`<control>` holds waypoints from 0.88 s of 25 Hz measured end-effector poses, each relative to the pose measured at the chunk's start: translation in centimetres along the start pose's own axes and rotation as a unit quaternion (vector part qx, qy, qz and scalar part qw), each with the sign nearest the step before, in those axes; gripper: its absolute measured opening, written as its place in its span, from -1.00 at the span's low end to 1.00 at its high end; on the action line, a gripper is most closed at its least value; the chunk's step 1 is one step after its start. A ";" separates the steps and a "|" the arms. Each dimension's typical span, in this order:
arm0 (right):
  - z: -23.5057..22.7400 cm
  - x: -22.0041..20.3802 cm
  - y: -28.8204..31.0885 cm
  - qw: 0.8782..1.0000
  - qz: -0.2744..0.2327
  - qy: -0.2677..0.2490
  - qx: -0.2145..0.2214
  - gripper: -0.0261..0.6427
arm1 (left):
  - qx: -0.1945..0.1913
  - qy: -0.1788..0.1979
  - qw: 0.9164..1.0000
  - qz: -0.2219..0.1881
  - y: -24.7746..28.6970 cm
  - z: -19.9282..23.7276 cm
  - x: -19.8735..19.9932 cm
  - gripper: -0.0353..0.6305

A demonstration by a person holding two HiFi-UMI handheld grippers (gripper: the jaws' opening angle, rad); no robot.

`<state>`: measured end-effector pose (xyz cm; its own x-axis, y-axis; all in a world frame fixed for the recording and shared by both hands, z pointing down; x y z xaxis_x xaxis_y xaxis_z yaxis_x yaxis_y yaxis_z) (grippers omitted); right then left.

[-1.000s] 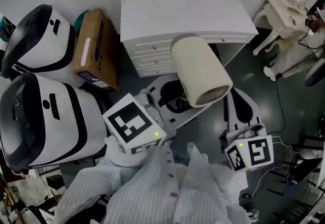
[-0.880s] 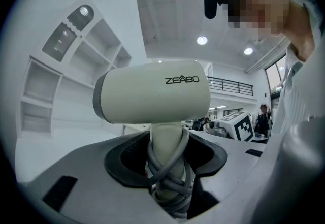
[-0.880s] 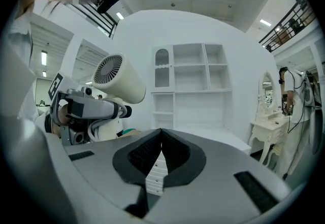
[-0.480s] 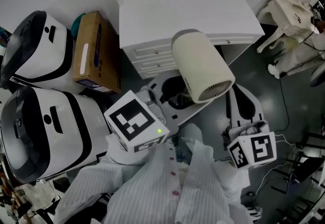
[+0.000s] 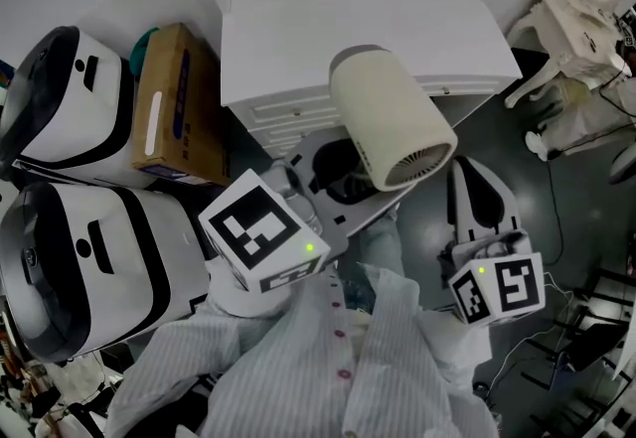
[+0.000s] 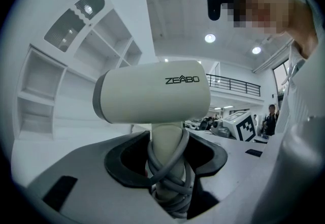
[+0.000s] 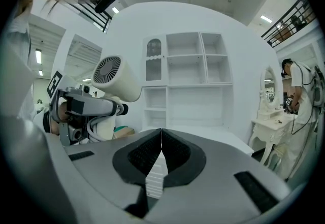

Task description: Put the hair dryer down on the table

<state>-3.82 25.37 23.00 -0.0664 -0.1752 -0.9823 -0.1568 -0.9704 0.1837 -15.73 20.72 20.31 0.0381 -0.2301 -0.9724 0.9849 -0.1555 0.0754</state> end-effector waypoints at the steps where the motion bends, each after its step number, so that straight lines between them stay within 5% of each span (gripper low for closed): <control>1: -0.9 0.1 0.8 1.000 0.000 -0.001 0.004 -0.89 | 0.003 0.001 1.000 -0.001 0.9 0.7 0.2 -0.29; 22: -24.1 3.8 16.9 0.996 -0.005 -0.030 0.083 -0.89 | 0.092 0.001 0.996 -0.022 22.6 14.5 6.3 -0.29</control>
<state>17.08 4.30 21.48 -0.1214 -0.1504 -0.9811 -0.3184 -0.9303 0.1820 4.36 1.84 19.12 -0.0030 -0.2173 -0.9761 0.9384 -0.3379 0.0723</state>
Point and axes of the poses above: the fingertips, and each gripper's own axes: y forward along the fingers, z to its left, x out of its top, the point moved 4 cm from there along -y, backward along the fingers, and after that the axes turned 2 degrees about -y, right-handed, at the moved point
